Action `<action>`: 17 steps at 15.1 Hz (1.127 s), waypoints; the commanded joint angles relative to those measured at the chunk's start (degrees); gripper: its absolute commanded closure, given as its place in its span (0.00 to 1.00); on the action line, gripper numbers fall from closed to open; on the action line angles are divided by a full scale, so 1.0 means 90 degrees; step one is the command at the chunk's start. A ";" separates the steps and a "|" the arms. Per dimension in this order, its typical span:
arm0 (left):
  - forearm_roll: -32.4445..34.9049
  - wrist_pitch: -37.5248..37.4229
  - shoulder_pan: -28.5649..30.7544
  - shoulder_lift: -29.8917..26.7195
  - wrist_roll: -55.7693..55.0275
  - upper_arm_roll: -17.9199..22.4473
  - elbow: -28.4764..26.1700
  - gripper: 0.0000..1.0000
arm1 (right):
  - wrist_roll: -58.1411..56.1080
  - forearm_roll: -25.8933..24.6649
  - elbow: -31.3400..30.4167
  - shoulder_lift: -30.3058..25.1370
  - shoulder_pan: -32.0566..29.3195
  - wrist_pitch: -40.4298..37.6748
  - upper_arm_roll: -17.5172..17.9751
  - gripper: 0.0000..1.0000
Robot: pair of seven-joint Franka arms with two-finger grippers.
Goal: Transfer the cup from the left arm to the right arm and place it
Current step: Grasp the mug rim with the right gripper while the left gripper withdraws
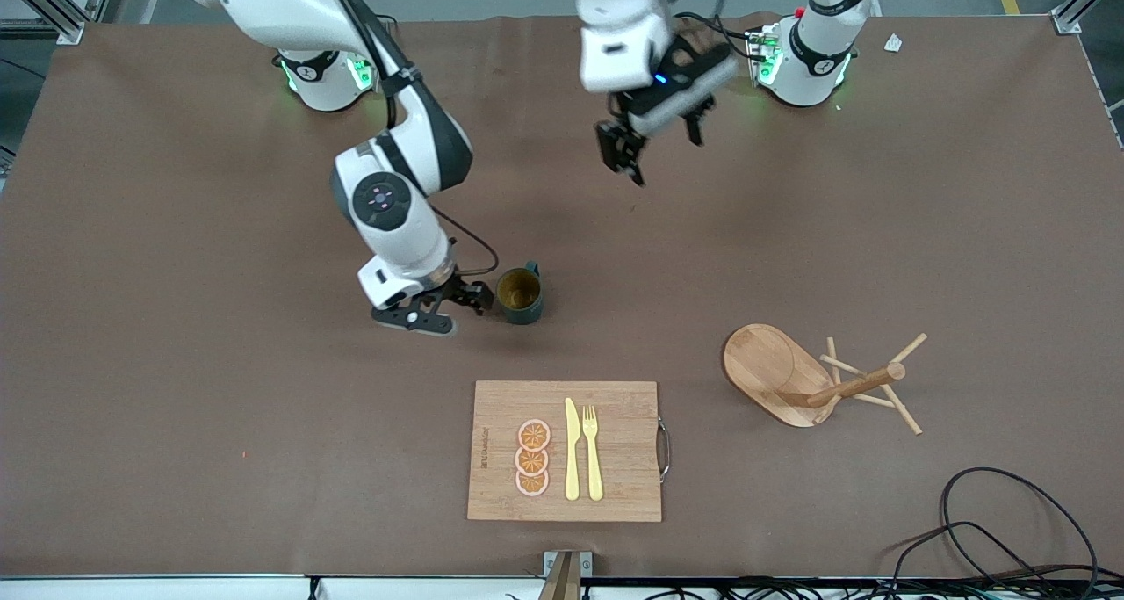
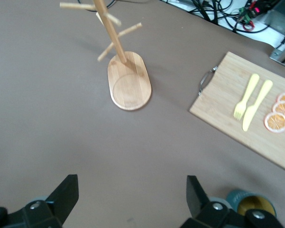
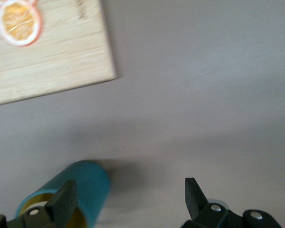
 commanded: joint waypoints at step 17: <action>-0.1893 -0.0054 0.3768 0.0035 0.6883 -0.0031 0.0866 0.00 | 0.0100 -0.0005 -0.0022 0.0563 0.0603 0.0421 -0.0067 1.00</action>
